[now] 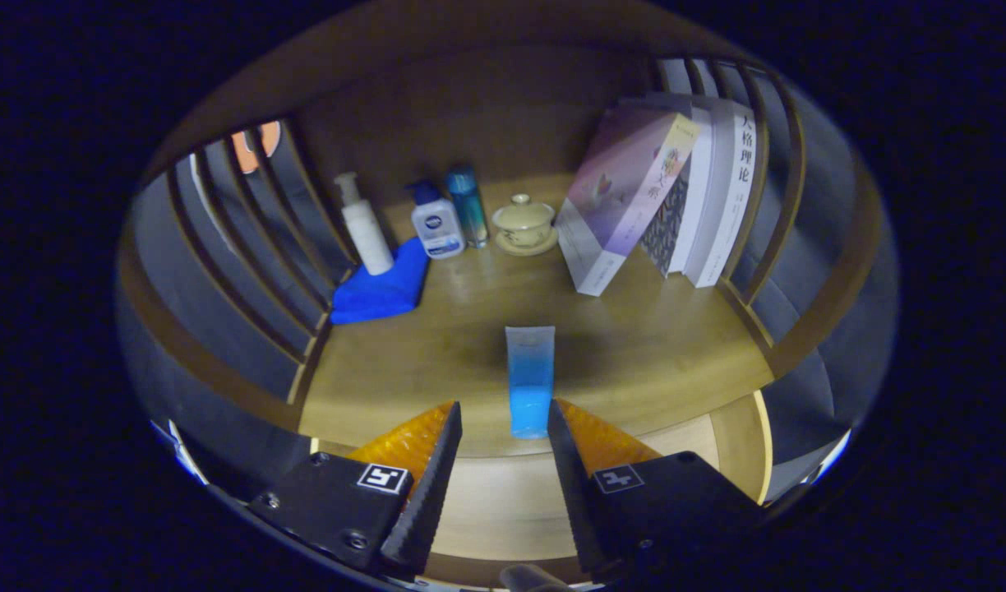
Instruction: Pull open the drawer, take out the items inside it, and place them on the countertop above the cabinet.
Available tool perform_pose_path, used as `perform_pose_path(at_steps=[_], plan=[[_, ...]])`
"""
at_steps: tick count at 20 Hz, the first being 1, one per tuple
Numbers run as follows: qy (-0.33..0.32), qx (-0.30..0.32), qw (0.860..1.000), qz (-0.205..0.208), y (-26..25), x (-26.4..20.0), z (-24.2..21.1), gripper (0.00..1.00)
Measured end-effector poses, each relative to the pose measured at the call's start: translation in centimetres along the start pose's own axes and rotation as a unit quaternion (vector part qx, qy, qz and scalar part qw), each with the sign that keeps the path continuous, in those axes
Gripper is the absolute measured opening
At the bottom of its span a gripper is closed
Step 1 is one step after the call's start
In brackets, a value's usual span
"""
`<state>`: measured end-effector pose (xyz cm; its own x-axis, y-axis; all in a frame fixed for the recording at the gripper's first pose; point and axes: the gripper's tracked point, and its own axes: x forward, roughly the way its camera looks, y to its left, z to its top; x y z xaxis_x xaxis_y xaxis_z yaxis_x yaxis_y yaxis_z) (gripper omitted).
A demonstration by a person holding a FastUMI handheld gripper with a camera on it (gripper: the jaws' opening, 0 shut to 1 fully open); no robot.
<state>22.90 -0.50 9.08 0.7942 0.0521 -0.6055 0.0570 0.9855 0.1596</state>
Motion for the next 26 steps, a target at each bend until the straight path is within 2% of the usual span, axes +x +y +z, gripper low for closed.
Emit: perform_pose_path(at_steps=[1, 5, 13, 21, 26], plan=[[-0.023, -0.003, 1.000, 0.001, -0.3, -0.7, 0.4, 0.68], [-0.088, -0.036, 0.995, 0.016, -0.4, -4.4, -0.4, 0.98], [-0.208, -0.075, 0.973, 0.068, -0.8, -11.7, -5.5, 0.97], [-0.345, -0.101, 0.931, 0.064, -1.0, -17.1, -11.7, 0.98], [-0.353, -0.099, 0.930, 0.040, -2.0, -17.6, -17.3, 0.98]])
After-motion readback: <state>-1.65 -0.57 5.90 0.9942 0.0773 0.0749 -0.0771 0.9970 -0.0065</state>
